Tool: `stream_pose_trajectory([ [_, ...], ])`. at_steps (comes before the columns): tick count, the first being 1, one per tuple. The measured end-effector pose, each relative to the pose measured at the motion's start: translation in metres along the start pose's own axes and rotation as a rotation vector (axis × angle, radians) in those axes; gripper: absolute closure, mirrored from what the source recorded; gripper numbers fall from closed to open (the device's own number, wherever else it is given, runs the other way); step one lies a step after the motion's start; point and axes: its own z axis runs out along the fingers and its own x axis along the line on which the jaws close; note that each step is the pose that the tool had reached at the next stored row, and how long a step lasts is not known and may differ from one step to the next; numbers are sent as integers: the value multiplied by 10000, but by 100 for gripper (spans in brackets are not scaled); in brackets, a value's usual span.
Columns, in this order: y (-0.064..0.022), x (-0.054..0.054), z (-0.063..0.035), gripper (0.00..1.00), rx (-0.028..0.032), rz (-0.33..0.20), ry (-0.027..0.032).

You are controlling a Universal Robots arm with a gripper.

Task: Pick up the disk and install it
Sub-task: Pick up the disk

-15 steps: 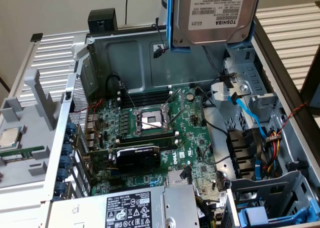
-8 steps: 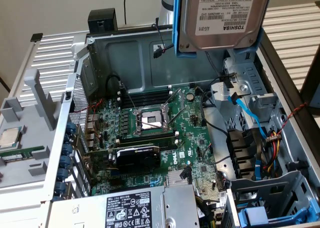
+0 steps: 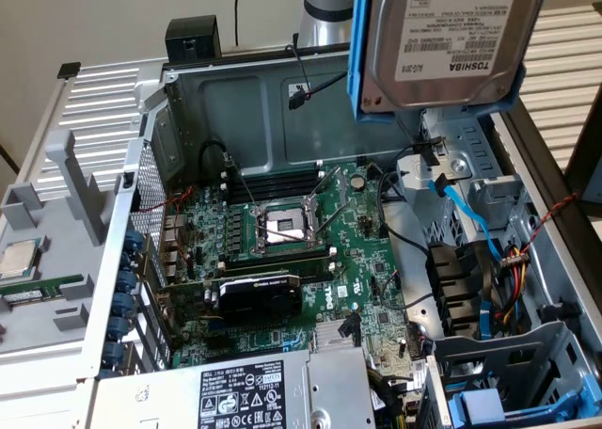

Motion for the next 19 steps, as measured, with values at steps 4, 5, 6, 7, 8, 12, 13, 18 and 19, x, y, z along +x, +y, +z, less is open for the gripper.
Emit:
stream_pose_trajectory([
  [4,-105,87,-18,63,3,-9,-76],
  [5,-130,105,-22,63,5,-11,-92],
  [6,-155,118,-26,63,9,-13,-100],
  [7,-181,126,-29,63,18,-14,-105],
  [8,-196,128,-32,63,39,-16,-104],
  [12,-202,129,-32,63,176,-26,-105],
  [13,-201,129,-33,63,259,-29,-103],
  [18,-203,149,-34,63,573,27,-109],
  [19,-202,160,-33,63,583,47,-112],
])
